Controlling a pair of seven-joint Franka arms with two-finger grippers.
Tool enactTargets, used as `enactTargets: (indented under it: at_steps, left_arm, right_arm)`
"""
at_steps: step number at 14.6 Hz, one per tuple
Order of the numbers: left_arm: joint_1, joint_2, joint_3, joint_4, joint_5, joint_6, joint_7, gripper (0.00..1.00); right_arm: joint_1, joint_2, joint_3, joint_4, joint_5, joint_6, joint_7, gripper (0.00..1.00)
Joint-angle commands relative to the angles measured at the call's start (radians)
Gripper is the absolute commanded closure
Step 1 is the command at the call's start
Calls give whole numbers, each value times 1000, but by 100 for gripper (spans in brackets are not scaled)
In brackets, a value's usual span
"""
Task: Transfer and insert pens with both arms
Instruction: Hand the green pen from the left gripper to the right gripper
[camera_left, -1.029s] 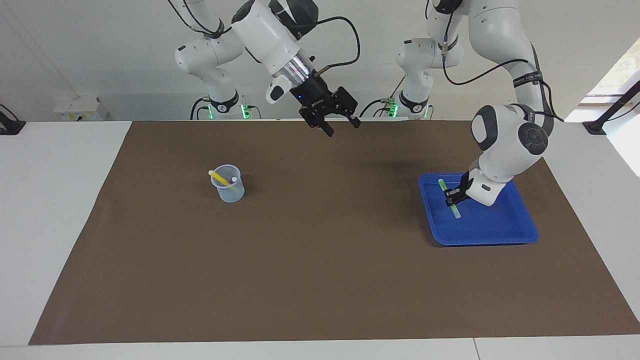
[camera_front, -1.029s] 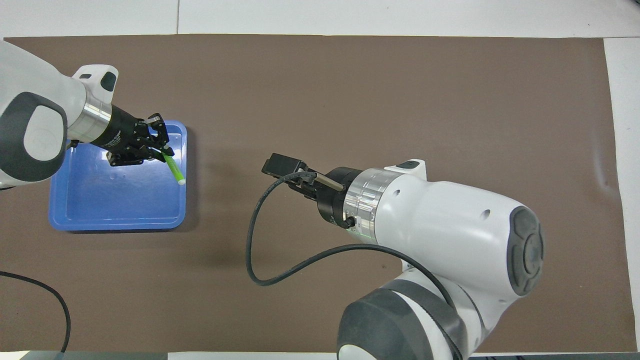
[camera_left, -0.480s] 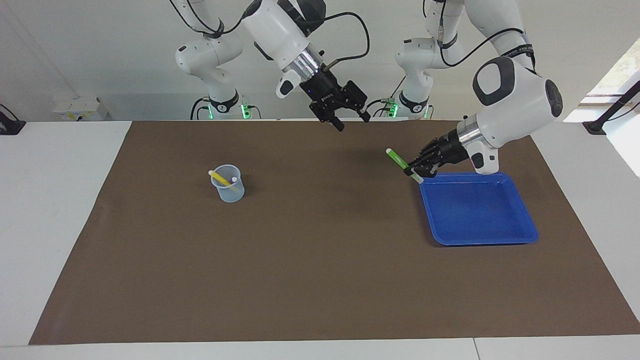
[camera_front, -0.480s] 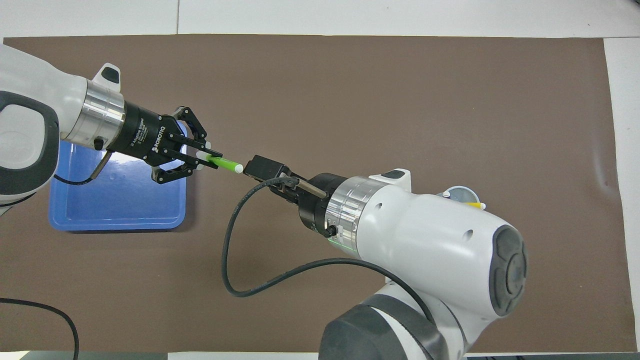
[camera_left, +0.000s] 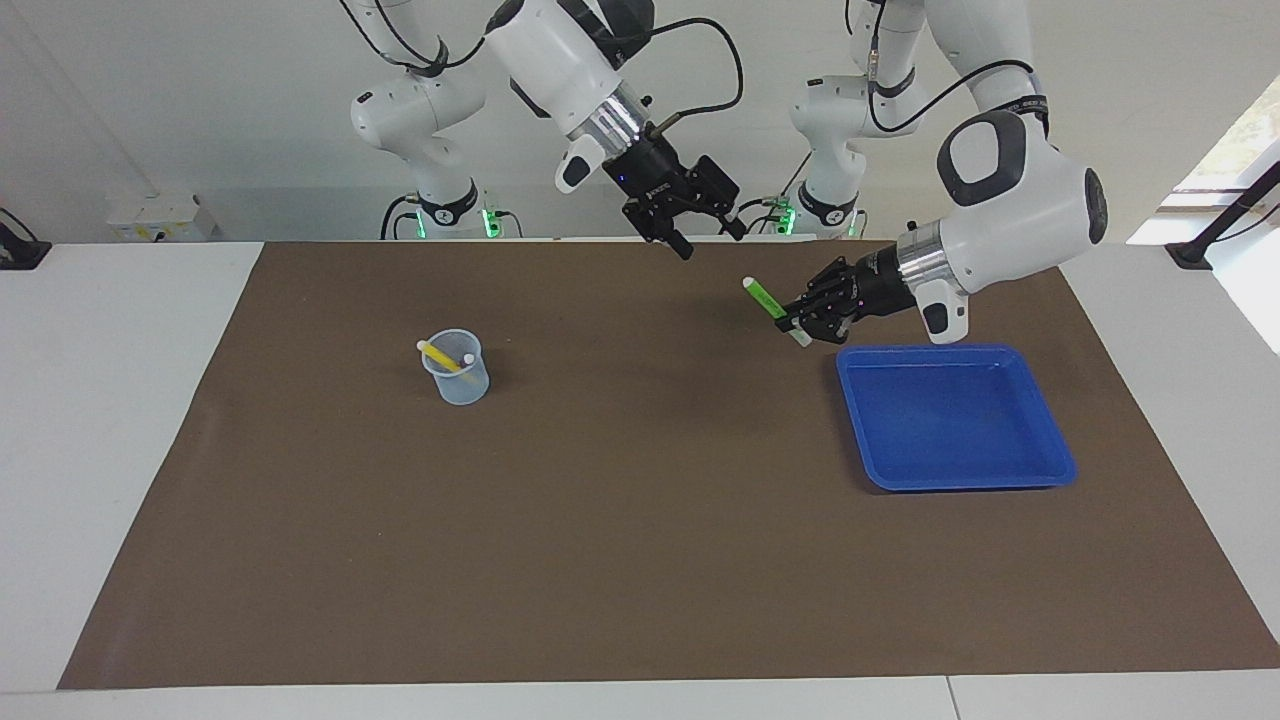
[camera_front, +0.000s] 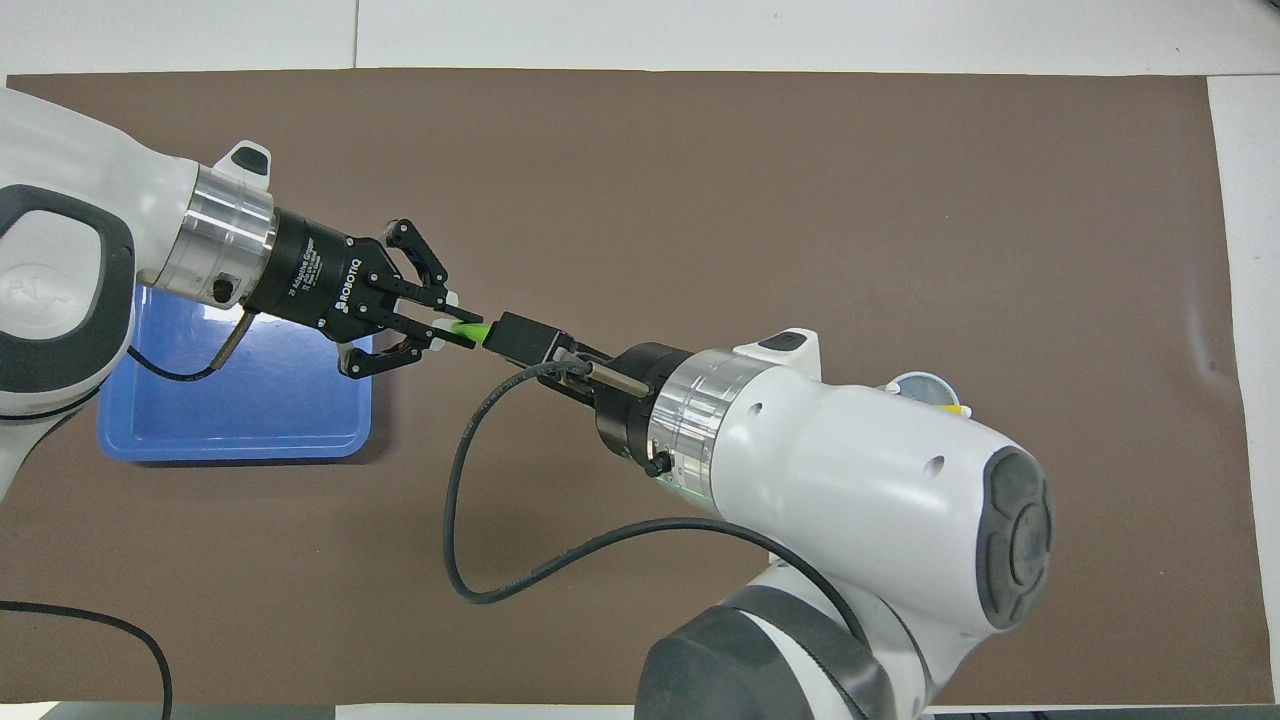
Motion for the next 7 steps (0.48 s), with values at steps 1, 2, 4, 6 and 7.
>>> enactTargets:
  at_steps: [1,2,4,6,7]
  left_arm:
    - [-12,-51,6,-35,-19,-4,-30,100]
    - [-12,-52,6,-38,-19,-6,-30,100]
    - [-20,-60,6,-41,-19,-3,-37,100]
    - [-34,-68,6,-52,-19,3,-41,100]
    - [-43,-69,6,-55,-19,6,-41,100]
  right_arm:
    - [1,41,3,44,-14,20,-25,0]
    - [0,41,3,43,-29,20,-26,5]
    - [-4,44,3,46,-63,22,-28,27]
    - [-2,44,3,49,-63,22,-25,38]
    - [-2,45,3,52,-63,22,-25,41]
